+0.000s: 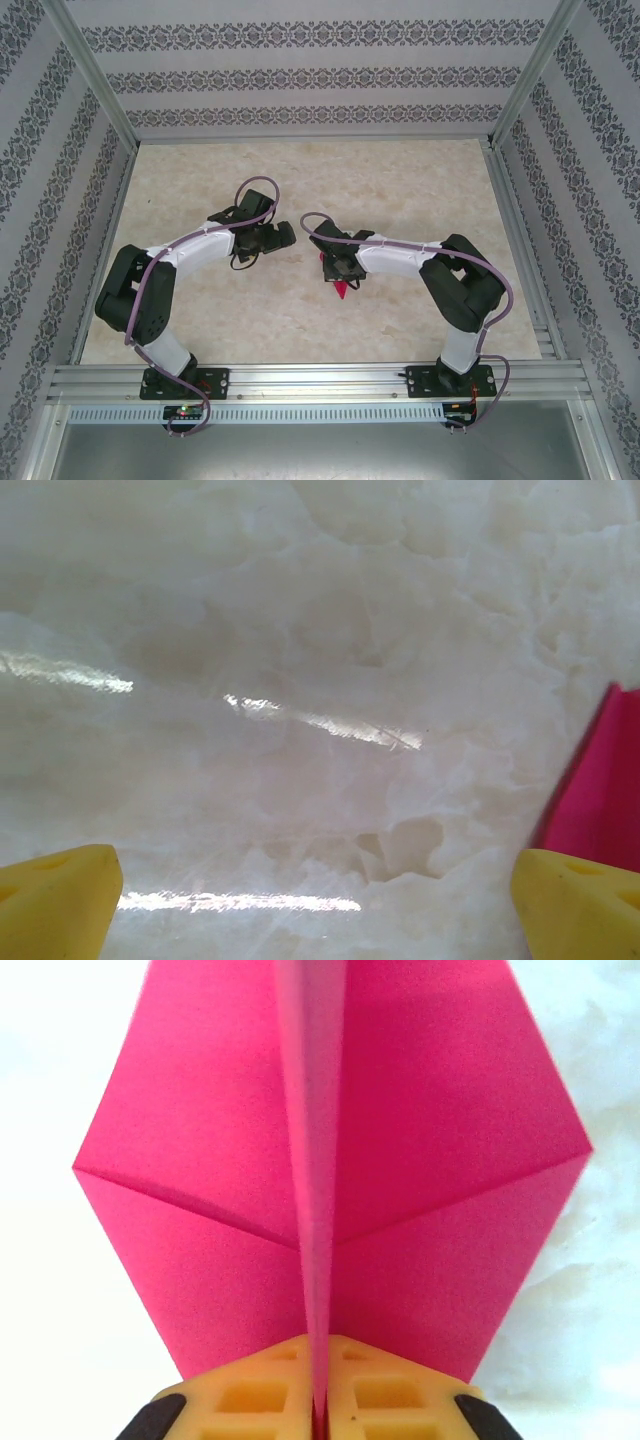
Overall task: Fold a paper plane with a square sheet of paper (pick it up from the middle)
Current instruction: Move the paper plane to the center of the table.
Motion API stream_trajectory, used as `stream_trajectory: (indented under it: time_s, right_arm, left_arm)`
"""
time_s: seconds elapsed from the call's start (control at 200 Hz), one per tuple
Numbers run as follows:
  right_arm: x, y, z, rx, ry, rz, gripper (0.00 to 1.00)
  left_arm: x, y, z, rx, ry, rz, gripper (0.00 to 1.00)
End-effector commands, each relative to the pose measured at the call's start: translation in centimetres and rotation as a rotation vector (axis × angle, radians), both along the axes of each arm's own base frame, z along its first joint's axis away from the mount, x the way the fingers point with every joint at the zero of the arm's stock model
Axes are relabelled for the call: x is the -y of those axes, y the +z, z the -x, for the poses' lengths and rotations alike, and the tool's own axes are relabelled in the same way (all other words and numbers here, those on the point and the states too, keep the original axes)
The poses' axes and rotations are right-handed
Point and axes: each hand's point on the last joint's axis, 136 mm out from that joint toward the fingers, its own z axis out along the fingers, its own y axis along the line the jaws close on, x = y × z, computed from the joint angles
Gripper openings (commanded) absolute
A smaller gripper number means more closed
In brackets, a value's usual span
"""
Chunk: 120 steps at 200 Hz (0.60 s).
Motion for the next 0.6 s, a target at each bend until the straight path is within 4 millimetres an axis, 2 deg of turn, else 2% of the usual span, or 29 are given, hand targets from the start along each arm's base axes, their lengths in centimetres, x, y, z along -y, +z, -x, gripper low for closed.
stream_trajectory:
  time_s: [0.0,0.18,0.36,0.475,0.594]
  right_arm:
    - [-0.7,1.9,-2.2,0.084,0.002,-0.01,0.09]
    - [-0.5,2.8,-6.3,0.119,-0.027,-0.037,0.06]
    - [-0.2,2.2,-9.9,0.112,-0.052,-0.036,0.06]
    - [0.3,1.9,-11.5,0.106,-0.061,-0.02,0.06]
    - [0.6,1.2,-12.1,0.087,-0.058,-0.006,0.07]
  left_arm:
    - [-1.2,0.9,0.1,0.018,0.004,-0.034,1.0]
    - [-2.0,1.6,0.3,0.024,0.015,-0.046,1.0]
    - [-2.3,2.2,0.7,0.031,0.017,-0.049,1.0]
    - [-2.4,2.3,0.8,0.032,0.017,-0.048,1.0]
    - [-2.5,2.4,0.8,0.033,0.011,-0.051,1.0]
